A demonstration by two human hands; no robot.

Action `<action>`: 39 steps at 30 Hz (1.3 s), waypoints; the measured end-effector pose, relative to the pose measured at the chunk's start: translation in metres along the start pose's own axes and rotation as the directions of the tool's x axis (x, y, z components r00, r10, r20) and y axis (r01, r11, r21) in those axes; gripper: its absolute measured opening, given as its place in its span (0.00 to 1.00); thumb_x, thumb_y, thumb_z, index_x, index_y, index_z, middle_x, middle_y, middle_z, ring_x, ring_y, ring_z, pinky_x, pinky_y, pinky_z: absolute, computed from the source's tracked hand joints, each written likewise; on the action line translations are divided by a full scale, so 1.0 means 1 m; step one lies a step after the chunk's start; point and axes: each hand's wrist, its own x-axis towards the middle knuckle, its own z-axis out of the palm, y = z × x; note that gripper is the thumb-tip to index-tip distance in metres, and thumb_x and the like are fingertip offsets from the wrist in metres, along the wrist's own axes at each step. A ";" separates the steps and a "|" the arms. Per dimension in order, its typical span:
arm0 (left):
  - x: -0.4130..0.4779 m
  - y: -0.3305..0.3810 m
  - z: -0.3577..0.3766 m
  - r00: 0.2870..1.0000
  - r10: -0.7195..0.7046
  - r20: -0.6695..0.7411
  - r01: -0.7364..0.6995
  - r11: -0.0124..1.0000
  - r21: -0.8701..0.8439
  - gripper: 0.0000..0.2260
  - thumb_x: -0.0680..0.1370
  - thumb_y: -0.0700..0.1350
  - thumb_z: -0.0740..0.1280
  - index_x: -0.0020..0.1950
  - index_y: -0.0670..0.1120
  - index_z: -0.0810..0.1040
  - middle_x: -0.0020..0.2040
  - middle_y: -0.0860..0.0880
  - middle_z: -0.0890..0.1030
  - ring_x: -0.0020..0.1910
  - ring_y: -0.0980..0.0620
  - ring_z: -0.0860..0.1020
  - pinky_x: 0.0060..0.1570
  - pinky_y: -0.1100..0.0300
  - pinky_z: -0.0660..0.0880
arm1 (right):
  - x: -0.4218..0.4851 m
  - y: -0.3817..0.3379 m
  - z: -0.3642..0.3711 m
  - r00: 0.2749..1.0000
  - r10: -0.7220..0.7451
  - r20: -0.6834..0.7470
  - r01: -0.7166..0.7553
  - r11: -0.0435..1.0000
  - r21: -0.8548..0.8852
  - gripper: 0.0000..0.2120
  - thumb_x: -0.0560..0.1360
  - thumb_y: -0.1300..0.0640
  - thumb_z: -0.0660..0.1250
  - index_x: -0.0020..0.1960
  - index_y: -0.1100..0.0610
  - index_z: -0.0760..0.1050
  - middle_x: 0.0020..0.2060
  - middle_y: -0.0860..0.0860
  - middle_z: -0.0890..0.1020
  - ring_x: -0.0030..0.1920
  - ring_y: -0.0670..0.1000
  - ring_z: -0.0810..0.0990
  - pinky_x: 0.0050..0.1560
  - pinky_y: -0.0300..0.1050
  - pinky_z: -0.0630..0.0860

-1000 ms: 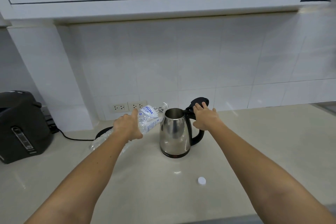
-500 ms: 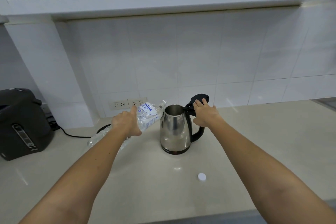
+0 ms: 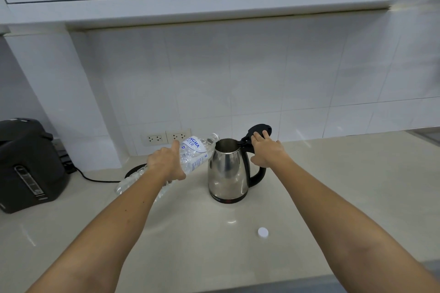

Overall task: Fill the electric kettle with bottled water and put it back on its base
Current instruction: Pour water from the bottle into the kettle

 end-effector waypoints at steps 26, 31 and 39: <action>0.001 0.007 -0.012 1.000 0.016 -0.005 -0.016 1.000 0.003 0.31 0.66 0.50 0.74 0.63 0.46 0.62 0.44 0.48 0.75 0.43 0.45 0.75 0.39 0.56 0.72 | 0.004 0.001 0.004 1.000 0.001 -0.021 -0.001 1.000 0.022 0.34 0.78 0.54 0.60 0.79 0.58 0.48 0.79 0.49 0.49 0.79 0.54 0.43 0.71 0.59 0.62; 0.001 0.008 -0.014 1.000 0.011 0.001 -0.011 1.000 0.014 0.31 0.66 0.50 0.73 0.63 0.46 0.62 0.44 0.48 0.75 0.42 0.45 0.75 0.38 0.57 0.71 | 0.005 0.001 0.004 1.000 0.001 -0.023 -0.001 1.000 0.020 0.34 0.78 0.53 0.60 0.79 0.58 0.48 0.79 0.49 0.49 0.79 0.55 0.43 0.71 0.59 0.63; 0.004 0.007 -0.016 1.000 0.013 0.007 -0.013 1.000 0.004 0.33 0.65 0.51 0.74 0.65 0.46 0.62 0.46 0.47 0.75 0.43 0.45 0.74 0.39 0.56 0.72 | 0.006 0.001 0.005 0.999 -0.001 -0.032 0.002 1.000 0.017 0.34 0.78 0.53 0.60 0.79 0.59 0.49 0.79 0.49 0.51 0.79 0.55 0.44 0.70 0.59 0.63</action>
